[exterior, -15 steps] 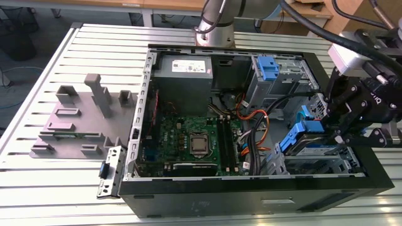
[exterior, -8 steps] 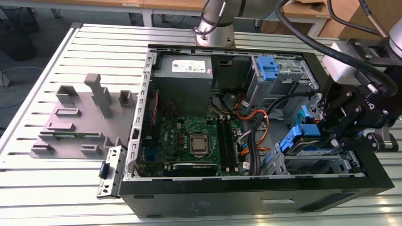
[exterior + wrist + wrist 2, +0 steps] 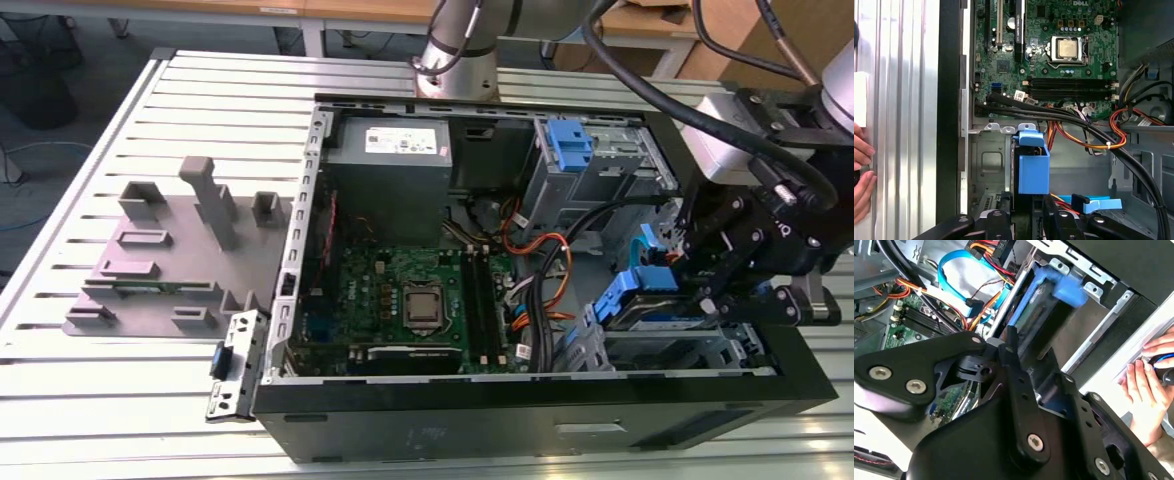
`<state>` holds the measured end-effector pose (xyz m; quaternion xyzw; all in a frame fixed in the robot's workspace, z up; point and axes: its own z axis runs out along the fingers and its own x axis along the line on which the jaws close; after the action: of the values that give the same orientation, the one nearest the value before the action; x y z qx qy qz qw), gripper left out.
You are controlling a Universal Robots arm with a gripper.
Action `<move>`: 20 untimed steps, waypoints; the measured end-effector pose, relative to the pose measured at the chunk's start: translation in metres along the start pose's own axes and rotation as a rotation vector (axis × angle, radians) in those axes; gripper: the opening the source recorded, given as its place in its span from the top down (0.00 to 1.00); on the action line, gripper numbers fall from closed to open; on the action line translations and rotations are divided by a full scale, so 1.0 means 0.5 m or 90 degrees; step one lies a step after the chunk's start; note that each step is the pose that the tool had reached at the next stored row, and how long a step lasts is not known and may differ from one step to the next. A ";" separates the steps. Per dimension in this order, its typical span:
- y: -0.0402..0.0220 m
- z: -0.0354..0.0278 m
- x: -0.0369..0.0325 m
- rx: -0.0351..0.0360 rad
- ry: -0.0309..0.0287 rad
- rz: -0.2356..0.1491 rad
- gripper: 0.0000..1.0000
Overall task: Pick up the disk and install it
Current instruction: 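Insert the disk into the insertion slot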
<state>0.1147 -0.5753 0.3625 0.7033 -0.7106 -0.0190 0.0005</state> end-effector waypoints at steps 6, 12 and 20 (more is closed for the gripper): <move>0.000 0.000 0.000 0.0000 -0.0003 0.000 0.58; 0.001 0.011 -0.004 0.0006 -0.0004 0.000 0.58; 0.002 0.022 -0.004 0.0046 -0.0030 -0.003 0.58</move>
<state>0.1132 -0.5727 0.3514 0.7050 -0.7090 -0.0181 -0.0038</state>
